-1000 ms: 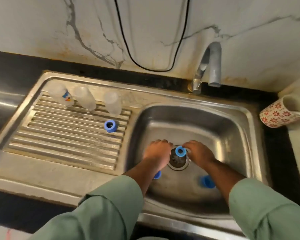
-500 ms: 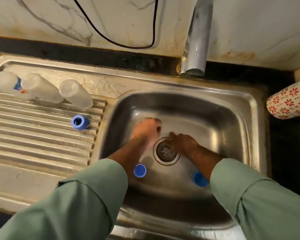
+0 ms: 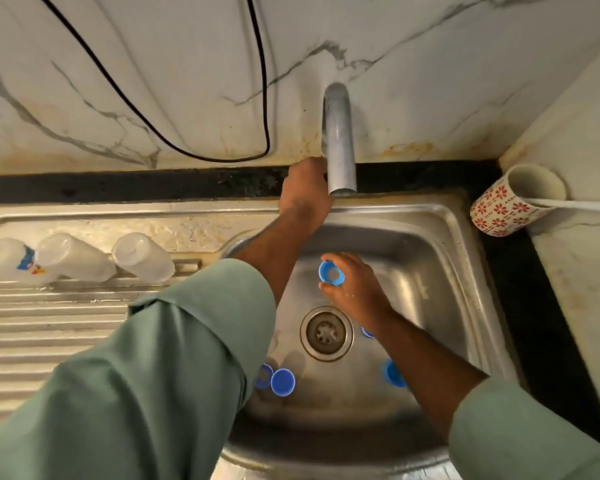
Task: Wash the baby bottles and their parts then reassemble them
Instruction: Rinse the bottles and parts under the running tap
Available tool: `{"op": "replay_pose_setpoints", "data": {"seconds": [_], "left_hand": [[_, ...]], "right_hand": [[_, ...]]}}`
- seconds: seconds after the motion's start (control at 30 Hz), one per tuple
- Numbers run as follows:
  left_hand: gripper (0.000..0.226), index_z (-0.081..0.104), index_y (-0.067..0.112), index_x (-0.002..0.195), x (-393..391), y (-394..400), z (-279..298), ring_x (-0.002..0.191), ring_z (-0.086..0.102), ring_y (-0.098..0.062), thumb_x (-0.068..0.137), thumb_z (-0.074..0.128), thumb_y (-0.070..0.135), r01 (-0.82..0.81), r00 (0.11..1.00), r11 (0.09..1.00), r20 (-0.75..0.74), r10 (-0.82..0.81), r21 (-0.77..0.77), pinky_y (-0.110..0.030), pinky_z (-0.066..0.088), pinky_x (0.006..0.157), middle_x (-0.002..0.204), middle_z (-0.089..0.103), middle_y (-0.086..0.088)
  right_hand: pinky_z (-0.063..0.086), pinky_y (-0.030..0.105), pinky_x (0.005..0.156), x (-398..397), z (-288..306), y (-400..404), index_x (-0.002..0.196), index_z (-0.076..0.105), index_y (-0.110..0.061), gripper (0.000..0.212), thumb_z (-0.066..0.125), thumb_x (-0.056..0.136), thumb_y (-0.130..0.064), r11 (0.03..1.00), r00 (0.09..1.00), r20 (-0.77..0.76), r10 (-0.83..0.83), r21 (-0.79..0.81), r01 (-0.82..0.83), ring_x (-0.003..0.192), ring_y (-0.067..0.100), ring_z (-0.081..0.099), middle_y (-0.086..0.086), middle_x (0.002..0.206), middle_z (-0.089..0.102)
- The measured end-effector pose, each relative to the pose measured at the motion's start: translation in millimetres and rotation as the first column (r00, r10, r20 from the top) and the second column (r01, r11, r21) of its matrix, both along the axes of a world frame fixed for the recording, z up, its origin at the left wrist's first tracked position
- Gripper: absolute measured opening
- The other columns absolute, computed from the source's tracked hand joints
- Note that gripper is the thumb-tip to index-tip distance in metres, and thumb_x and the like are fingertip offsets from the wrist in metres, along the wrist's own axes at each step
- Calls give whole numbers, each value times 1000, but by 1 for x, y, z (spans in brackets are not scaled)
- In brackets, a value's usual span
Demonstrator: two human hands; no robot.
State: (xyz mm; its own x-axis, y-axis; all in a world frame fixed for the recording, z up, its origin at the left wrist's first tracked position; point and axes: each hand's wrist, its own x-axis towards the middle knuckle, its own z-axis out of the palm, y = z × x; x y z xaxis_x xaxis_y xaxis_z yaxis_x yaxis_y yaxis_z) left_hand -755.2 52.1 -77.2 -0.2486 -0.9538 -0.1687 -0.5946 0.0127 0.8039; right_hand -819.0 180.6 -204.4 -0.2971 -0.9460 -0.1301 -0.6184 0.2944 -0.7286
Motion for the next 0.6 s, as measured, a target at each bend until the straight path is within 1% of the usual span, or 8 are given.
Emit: {"op": "replay_pose_setpoints", "data": {"seconds": [0.03, 0.1, 0.13, 0.2, 0.3, 0.37, 0.5, 0.6], "left_hand": [[19, 66, 2, 109, 2, 0, 2, 95, 66, -30, 91, 67, 9, -31, 999, 999, -29, 31, 23, -41, 56, 88, 95, 65, -12], [8, 68, 5, 96, 9, -1, -2, 70, 65, -13, 89, 68, 1, -163, 978, 978, -111, 178, 129, -27, 57, 69, 79, 65, -9], [8, 64, 7, 88, 11, 0, -4, 60, 62, -9, 90, 65, -1, -228, 948, 943, -165, 272, 241, -27, 57, 62, 72, 62, -8], [24, 49, 11, 77, 12, 0, -10, 62, 60, -19, 97, 56, -1, -276, 882, 843, -226, 413, 461, -38, 59, 66, 69, 58, -9], [34, 40, 19, 72, 10, -8, -11, 60, 56, -26, 101, 50, 4, -259, 904, 828, -176, 388, 498, -41, 55, 59, 72, 59, -14], [32, 42, 18, 72, 11, -12, -8, 53, 53, -23, 101, 50, 5, -266, 920, 835, -133, 369, 481, -36, 51, 52, 71, 59, -14], [31, 47, 14, 71, 15, -15, -6, 57, 53, -21, 102, 51, 12, -229, 944, 821, -87, 318, 523, -34, 51, 56, 71, 58, -11], [25, 52, 12, 76, 18, -20, -8, 59, 54, -19, 101, 54, 13, -214, 955, 822, -63, 288, 528, -32, 50, 57, 71, 58, -8]], "right_hand": [[39, 18, 92, 0, 1, 0, 125, 61, -18, 50, 78, 78, -17, 1000, 1000, 9, -12, 0, 12, 111, 16, 58, 0, 124, 62], [37, 16, 90, -1, 4, 0, 124, 62, -20, 50, 79, 77, -19, 999, 999, 27, -38, 11, 38, 108, 12, 57, -3, 121, 62], [36, 14, 89, -1, 4, -1, 124, 62, -21, 49, 79, 77, -20, 998, 997, 44, -57, 26, 56, 105, 8, 55, -5, 118, 61], [35, 10, 83, -1, 7, -1, 119, 65, -21, 45, 79, 77, -20, 996, 995, 66, -80, 42, 77, 96, 2, 51, -9, 108, 59], [41, 5, 76, -1, 4, -1, 105, 68, -17, 33, 81, 75, -19, 994, 987, 133, -91, 66, 83, 86, 3, 54, -10, 96, 60], [47, 15, 78, 3, 3, 2, 98, 70, -14, 27, 81, 75, -20, 991, 976, 187, -116, 94, 100, 83, 8, 58, -7, 93, 63], [51, 22, 77, 5, -7, 4, 97, 71, -13, 26, 78, 79, -30, 987, 967, 208, -148, 96, 131, 84, 10, 63, -6, 89, 64], [56, 32, 80, 4, -19, -2, 105, 71, -20, 32, 75, 79, -37, 965, 940, 216, -263, 83, 250, 86, 11, 65, -4, 95, 68]]}}
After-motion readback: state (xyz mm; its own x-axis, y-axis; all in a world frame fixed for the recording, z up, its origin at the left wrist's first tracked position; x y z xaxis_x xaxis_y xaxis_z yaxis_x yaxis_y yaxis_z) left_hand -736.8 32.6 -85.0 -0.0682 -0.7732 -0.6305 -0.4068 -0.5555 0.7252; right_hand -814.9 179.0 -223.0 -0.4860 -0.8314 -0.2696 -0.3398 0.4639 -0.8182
